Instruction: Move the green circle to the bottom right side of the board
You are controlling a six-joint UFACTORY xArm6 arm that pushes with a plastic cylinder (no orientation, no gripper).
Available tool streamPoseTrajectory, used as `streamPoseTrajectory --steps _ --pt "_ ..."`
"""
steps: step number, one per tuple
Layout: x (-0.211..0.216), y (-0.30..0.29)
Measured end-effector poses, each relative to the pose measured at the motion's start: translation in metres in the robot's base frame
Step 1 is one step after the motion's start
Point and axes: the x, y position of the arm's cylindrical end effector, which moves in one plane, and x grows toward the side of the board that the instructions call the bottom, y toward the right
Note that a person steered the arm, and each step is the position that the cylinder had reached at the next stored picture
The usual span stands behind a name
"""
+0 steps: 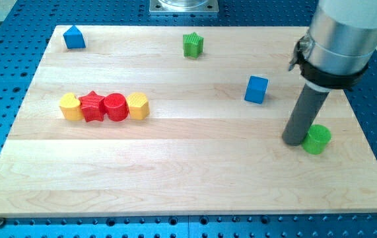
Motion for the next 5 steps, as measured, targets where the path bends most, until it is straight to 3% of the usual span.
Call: streamPoseTrajectory --steps 2,4,5 --pt "-0.045 -0.016" --pt "0.033 0.057" --pt "0.029 0.081"
